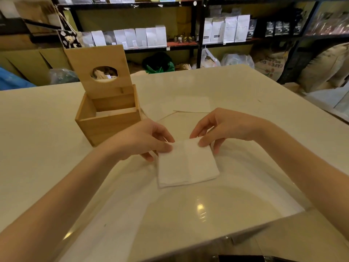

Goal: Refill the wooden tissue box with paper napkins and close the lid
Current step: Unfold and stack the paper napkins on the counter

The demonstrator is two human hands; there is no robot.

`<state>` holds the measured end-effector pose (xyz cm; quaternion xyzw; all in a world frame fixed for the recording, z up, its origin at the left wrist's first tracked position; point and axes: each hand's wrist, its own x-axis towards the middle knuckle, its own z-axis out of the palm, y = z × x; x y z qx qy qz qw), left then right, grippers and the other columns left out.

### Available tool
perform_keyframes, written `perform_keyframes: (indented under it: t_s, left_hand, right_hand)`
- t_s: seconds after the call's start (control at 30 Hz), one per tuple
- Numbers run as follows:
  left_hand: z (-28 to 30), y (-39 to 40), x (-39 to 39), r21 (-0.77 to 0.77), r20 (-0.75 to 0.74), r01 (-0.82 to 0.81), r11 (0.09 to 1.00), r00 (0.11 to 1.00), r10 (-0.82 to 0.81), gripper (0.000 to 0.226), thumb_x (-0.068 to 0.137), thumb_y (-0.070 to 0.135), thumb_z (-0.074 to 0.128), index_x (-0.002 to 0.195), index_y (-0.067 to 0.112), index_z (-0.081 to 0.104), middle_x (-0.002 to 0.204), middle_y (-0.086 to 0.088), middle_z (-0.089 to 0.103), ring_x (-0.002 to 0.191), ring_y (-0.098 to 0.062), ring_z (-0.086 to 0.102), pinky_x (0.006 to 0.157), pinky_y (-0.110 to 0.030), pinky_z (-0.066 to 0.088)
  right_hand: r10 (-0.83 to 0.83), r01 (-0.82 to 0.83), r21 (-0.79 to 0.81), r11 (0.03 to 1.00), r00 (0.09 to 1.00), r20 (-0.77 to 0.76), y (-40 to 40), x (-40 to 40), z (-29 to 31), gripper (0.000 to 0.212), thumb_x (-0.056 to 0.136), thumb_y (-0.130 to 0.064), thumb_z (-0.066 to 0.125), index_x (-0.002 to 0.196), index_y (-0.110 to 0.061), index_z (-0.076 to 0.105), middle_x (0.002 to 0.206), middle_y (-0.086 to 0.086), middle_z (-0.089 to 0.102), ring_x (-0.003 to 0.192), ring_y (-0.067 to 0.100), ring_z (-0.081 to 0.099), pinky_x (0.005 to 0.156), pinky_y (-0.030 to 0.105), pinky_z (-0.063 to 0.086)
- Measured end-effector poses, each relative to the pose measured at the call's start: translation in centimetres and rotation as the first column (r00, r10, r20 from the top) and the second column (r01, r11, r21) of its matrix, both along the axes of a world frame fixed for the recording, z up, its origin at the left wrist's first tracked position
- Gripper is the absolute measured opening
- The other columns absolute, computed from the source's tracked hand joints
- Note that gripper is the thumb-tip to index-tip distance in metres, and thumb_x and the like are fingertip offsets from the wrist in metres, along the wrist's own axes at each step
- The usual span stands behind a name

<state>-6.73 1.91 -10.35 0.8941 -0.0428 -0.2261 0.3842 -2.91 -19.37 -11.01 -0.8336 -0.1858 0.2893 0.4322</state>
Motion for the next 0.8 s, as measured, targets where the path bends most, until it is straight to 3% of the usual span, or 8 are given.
perform_keyframes:
  t_s: [0.13, 0.27, 0.37, 0.47, 0.57, 0.67, 0.8]
  left_hand:
    - [-0.8, -0.2, 0.0, 0.039, 0.03, -0.004, 0.999, 1.0, 0.003, 0.009, 0.083, 0.017, 0.066, 0.09, 0.021, 0.065, 0.078, 0.001, 0.064, 0.062, -0.009, 0.058, 0.046, -0.015, 0.05]
    - [-1.3, -0.3, -0.1, 0.214, 0.142, 0.007, 0.977, 0.989, -0.038, 0.013, 0.082, 0.022, 0.066, 0.095, 0.018, 0.066, 0.076, 0.006, 0.061, 0.06, -0.008, 0.057, 0.052, -0.017, 0.049]
    - [-1.5, -0.4, -0.2, 0.404, 0.278, -0.021, 0.914, 0.955, -0.101, 0.015, 0.079, 0.029, 0.068, 0.092, 0.021, 0.067, 0.086, 0.007, 0.062, 0.073, -0.011, 0.059, 0.069, -0.028, 0.054]
    - [-1.5, -0.8, 0.0, 0.533, 0.316, -0.034, 0.845, 0.935, -0.161, 0.017, 0.079, 0.036, 0.066, 0.091, 0.024, 0.062, 0.091, 0.006, 0.056, 0.087, -0.016, 0.055, 0.078, -0.034, 0.052]
    - [-1.1, -1.4, 0.5, 0.571, 0.366, -0.022, 0.821, 0.901, -0.231, 0.018, 0.083, 0.035, 0.062, 0.097, 0.024, 0.058, 0.098, 0.003, 0.053, 0.091, -0.017, 0.052, 0.075, -0.031, 0.048]
    - [-0.6, -2.3, 1.8, 0.609, 0.467, -0.049, 0.791, 0.829, -0.308, 0.022, 0.089, 0.031, 0.053, 0.107, 0.02, 0.058, 0.107, -0.001, 0.056, 0.096, -0.02, 0.055, 0.072, -0.03, 0.048]
    - [-0.9, -4.1, 5.3, 0.671, 0.552, -0.108, 0.734, 0.733, -0.397, 0.029, 0.096, 0.028, 0.037, 0.103, 0.012, 0.06, 0.097, -0.006, 0.058, 0.086, -0.024, 0.058, 0.061, -0.031, 0.042]
  right_hand:
    - [-0.009, 0.009, -0.015, 1.0, 1.0, -0.002, 0.0, 0.0, -0.4, 0.019, 0.076, 0.003, 0.069, 0.093, -0.005, 0.071, 0.08, 0.011, 0.067, 0.065, 0.019, 0.064, 0.056, 0.025, 0.058]
    - [-0.006, 0.019, -0.12, 0.993, 0.994, 0.106, 0.5, -0.3, -1.2, 0.016, 0.076, -0.001, 0.069, 0.088, -0.012, 0.071, 0.072, 0.002, 0.065, 0.054, 0.01, 0.057, 0.052, 0.022, 0.051]
    - [0.02, 0.051, -0.239, 0.97, 0.957, 0.288, 1.0, -0.4, -1.7, 0.016, 0.073, -0.01, 0.071, 0.086, -0.019, 0.07, 0.069, -0.007, 0.06, 0.053, 0.001, 0.052, 0.055, 0.015, 0.044]
    - [0.052, 0.058, -0.299, 0.952, 0.937, 0.345, 1.0, -0.3, -1.8, 0.019, 0.072, -0.017, 0.072, 0.09, -0.022, 0.067, 0.073, -0.008, 0.058, 0.06, 0.005, 0.05, 0.059, 0.019, 0.041]
    - [0.08, 0.054, -0.321, 0.946, 0.917, 0.39, 0.7, 0.2, -1.5, 0.02, 0.074, -0.022, 0.071, 0.093, -0.021, 0.066, 0.077, -0.007, 0.057, 0.063, 0.004, 0.049, 0.059, 0.016, 0.04]
    - [0.083, 0.116, -0.363, 0.924, 0.868, 0.489, 0.3, 1.2, -1.0, 0.017, 0.08, -0.025, 0.065, 0.097, -0.019, 0.065, 0.075, -0.008, 0.054, 0.067, 0.008, 0.05, 0.065, 0.024, 0.043]
    - [0.106, 0.191, -0.422, 0.886, 0.803, 0.587, -0.3, 3.2, -0.5, 0.022, 0.085, -0.026, 0.057, 0.103, -0.016, 0.064, 0.087, -0.001, 0.061, 0.08, 0.018, 0.056, 0.074, 0.035, 0.048]
